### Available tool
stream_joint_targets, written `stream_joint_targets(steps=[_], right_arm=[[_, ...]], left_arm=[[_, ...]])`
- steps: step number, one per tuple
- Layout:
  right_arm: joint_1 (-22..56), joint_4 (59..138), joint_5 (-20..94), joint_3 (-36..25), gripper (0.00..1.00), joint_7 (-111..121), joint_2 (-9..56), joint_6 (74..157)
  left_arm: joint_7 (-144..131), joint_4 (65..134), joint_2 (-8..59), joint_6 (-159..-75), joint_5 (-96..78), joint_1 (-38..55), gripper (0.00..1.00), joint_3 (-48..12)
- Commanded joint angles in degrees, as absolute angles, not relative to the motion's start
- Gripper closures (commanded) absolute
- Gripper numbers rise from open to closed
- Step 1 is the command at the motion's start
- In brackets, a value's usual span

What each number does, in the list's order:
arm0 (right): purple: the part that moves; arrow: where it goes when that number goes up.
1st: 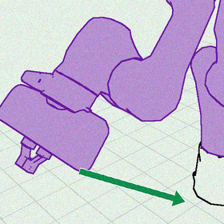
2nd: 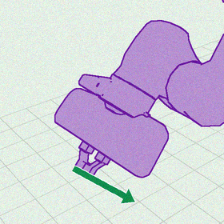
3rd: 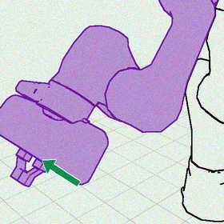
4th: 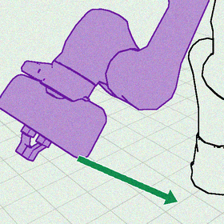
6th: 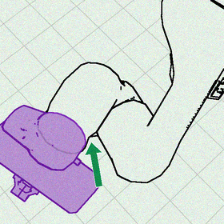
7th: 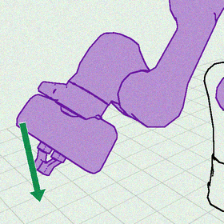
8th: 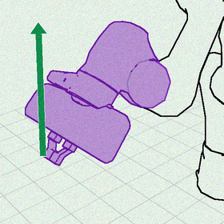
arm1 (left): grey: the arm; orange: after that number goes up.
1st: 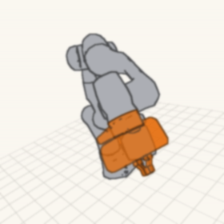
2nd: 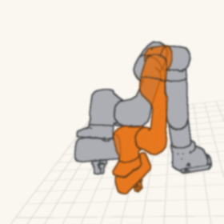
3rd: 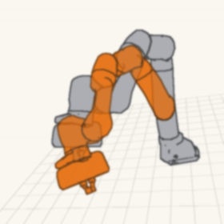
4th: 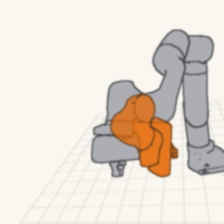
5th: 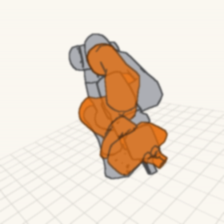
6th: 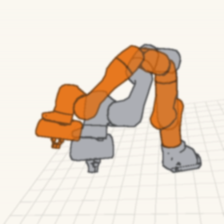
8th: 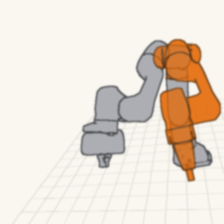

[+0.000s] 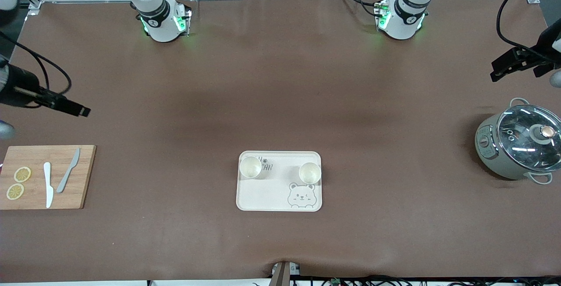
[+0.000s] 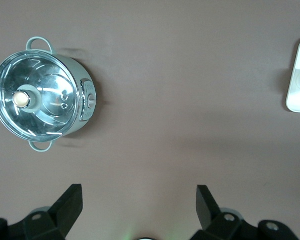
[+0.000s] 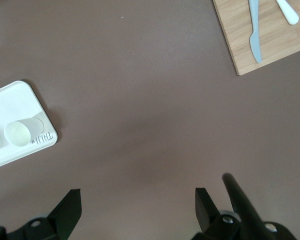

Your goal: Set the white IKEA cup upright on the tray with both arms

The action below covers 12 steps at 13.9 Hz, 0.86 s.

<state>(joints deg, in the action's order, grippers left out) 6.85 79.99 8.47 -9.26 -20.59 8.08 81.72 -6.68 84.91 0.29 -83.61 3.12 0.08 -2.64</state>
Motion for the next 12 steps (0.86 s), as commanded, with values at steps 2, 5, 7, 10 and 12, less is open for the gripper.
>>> stream_joint_targets(steps=[2,5,7,10,12], right_arm=[[6.6,93.2,2.6,-8.3,0.00,-10.6,-3.6,87.2],[4.4,89.4,2.1,-8.4,0.00,-4.9,-1.9,86.7],[4.8,88.0,2.0,-8.3,0.00,-1.6,-1.5,87.1],[3.7,88.1,2.9,-8.3,0.00,-1.4,-1.4,87.1],[3.1,87.8,3.0,-8.2,0.00,-1.1,-1.7,84.7]], left_arm=[[-5.9,85.2,0.4,-84.6,2.5,0.4,0.00,-2.1],[-5.9,85.1,0.4,-84.6,2.5,0.1,0.00,-2.1],[-5.9,85.1,0.4,-84.6,2.5,-0.1,0.00,-2.0],[-5.9,85.1,0.4,-84.6,2.4,-0.1,0.00,-2.0],[-5.9,85.1,0.4,-84.6,2.4,-0.2,0.00,-2.0]])
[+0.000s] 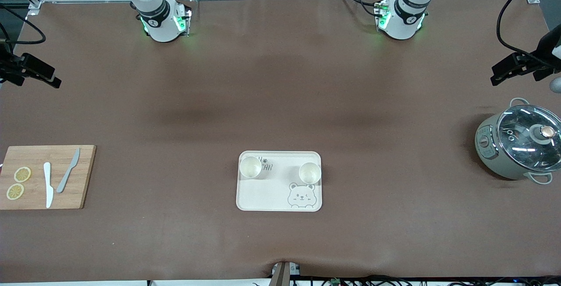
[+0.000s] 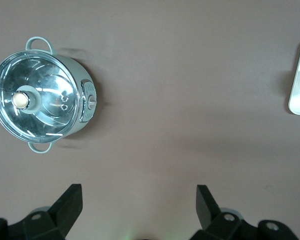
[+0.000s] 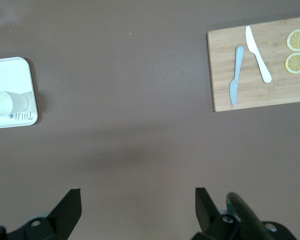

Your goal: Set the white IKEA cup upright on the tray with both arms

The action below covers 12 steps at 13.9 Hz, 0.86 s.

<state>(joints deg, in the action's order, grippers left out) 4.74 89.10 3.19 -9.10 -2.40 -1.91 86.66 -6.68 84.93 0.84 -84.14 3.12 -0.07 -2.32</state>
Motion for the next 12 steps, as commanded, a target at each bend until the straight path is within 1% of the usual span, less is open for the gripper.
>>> stream_joint_targets(steps=[1,7,8,10,12], right_arm=[[3.3,87.7,2.9,-8.0,0.00,-1.0,-1.7,84.6],[3.2,87.5,2.2,-8.0,0.00,-0.7,-1.5,84.9],[1.8,87.5,2.5,-7.0,0.00,-0.7,-1.3,84.9],[-4.7,86.8,2.0,0.7,0.00,-0.8,-1.1,84.6],[-5.1,86.6,2.0,1.0,0.00,-0.8,-1.1,84.7]], left_arm=[[-5.9,85.1,0.4,-84.6,2.4,-0.2,0.00,-2.0],[-5.8,85.2,-0.1,-84.2,2.4,-0.3,0.00,-1.7],[-5.9,85.3,-0.2,-83.9,2.4,-0.3,0.00,-1.7],[-5.7,85.2,-0.4,-83.8,2.4,-1.0,0.00,-1.8],[-5.7,85.2,-0.4,-83.7,2.4,-1.0,0.00,-1.8]])
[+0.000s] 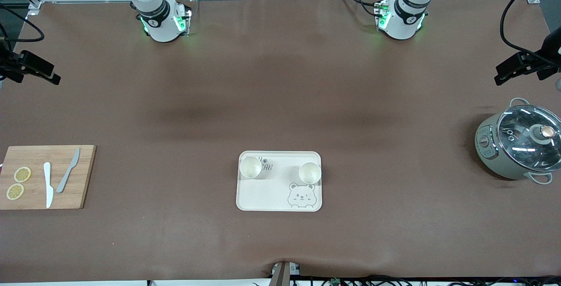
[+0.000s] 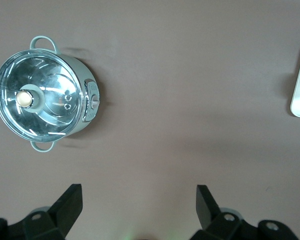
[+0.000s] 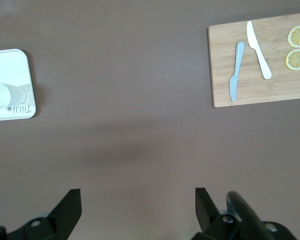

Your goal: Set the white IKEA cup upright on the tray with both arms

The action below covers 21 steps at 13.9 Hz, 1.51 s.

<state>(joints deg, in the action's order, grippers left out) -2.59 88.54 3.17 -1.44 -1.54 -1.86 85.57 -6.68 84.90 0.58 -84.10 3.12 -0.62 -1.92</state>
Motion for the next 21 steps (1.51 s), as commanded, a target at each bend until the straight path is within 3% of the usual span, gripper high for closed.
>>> stream_joint_targets(steps=[1,21], right_arm=[[-5.2,86.6,1.9,1.0,0.00,-0.8,-1.1,84.9],[-5.4,86.7,1.8,1.1,0.00,-1.1,-1.0,84.6]], left_arm=[[-5.7,85.1,-0.4,-83.2,2.4,-1.0,0.00,-1.8],[-5.8,84.6,-0.5,-81.8,-0.8,-0.8,0.00,-2.1]])
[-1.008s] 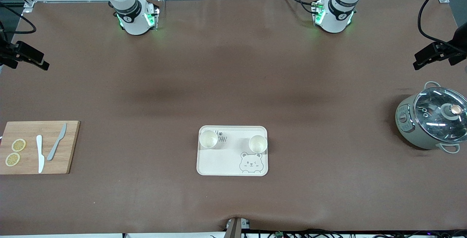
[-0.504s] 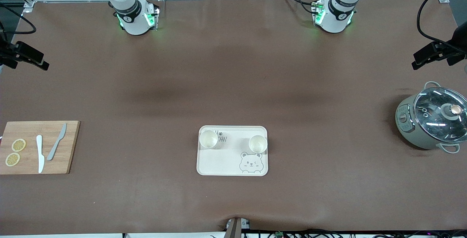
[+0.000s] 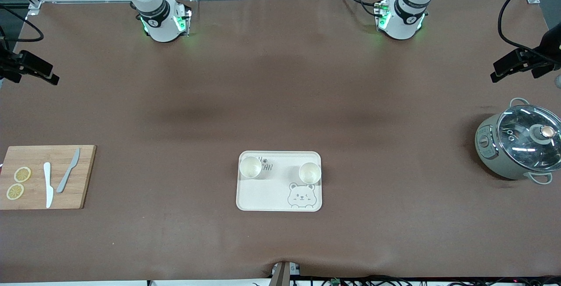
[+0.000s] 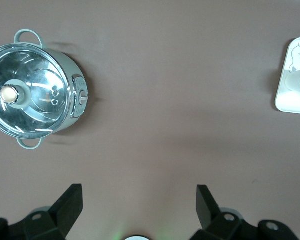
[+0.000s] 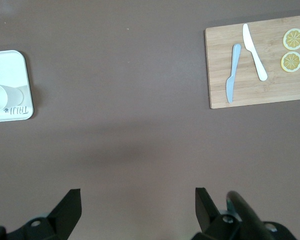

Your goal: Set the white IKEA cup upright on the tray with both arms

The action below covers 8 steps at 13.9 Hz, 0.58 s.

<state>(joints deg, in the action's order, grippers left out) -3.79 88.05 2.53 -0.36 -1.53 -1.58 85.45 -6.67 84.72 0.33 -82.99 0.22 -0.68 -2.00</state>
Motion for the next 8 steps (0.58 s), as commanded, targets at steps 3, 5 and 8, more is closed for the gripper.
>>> stream_joint_targets(steps=[3,5,8], right_arm=[[-5.5,86.7,1.8,1.1,0.00,-1.1,-0.9,84.6],[-5.5,86.7,1.8,1.1,0.00,-1.1,-0.9,84.6],[-5.5,86.7,1.9,1.1,0.00,-1.1,-0.9,84.6]], left_arm=[[-6.0,85.1,-0.6,-80.8,-0.7,-0.6,0.00,-3.0],[-5.9,85.6,-1.4,-80.5,-0.4,-0.7,0.00,-3.5],[-5.9,86.5,-2.0,-80.5,-0.4,-0.6,0.00,-3.6]])
